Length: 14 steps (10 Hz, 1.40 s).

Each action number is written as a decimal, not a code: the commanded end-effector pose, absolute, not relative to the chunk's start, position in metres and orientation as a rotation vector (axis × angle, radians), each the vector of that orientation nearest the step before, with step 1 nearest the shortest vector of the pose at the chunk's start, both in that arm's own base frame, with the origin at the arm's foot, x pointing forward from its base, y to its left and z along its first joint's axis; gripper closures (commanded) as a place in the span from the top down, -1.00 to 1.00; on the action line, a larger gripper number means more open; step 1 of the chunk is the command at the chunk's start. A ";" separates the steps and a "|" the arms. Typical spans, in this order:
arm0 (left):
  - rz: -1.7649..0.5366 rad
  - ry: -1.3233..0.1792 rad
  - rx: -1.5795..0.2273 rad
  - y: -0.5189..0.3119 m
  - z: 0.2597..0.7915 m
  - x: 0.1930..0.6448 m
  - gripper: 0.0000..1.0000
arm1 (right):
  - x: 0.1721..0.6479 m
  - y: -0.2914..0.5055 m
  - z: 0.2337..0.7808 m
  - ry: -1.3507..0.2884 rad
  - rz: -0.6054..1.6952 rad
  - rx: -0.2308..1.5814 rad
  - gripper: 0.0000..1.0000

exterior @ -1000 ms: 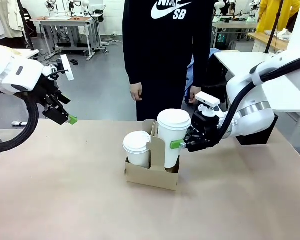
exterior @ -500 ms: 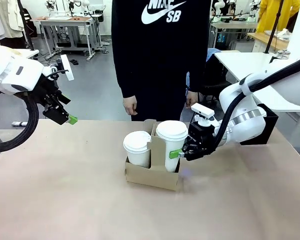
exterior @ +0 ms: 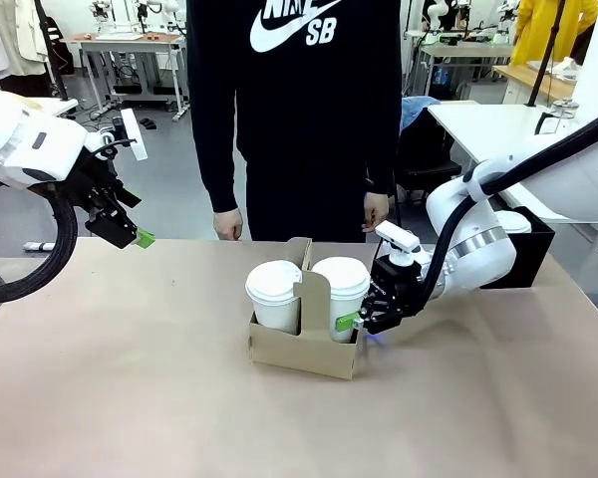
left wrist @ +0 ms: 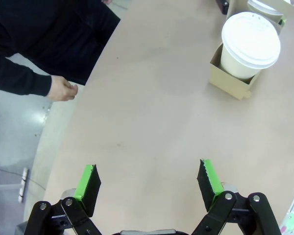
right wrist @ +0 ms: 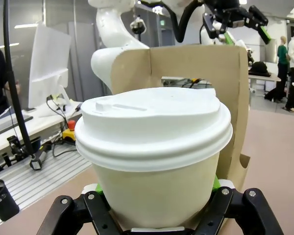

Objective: Pour a drink into a cup and package it in a carrier.
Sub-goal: Insert the held 600 ml Paper Cup into the Cup Carrier.

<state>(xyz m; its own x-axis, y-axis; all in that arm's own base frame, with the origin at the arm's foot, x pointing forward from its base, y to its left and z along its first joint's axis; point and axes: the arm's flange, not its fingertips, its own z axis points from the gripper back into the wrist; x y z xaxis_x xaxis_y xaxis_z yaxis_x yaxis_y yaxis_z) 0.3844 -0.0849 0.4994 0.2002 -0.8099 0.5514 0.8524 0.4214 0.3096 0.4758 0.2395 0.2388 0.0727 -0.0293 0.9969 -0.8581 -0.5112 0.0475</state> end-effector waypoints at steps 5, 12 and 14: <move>-1.163 -0.721 -0.067 -0.086 0.499 0.384 1.00 | 0.475 0.228 0.244 -0.923 1.614 1.555 1.00; -1.163 -0.721 -0.067 -0.086 0.499 0.384 1.00 | 0.441 0.115 0.309 -0.996 1.227 1.120 1.00; -1.163 -0.721 -0.067 -0.086 0.499 0.384 1.00 | 0.402 0.063 0.320 -0.925 0.818 0.927 1.00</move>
<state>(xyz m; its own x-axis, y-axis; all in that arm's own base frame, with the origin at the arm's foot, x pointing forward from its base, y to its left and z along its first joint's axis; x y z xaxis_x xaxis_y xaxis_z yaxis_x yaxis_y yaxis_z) 0.3842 -0.0855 0.4998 0.1989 -0.8101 0.5514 0.8526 0.4205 0.3102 0.4290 0.0665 0.3013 0.1749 0.2354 0.9560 -0.9793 0.1421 0.1442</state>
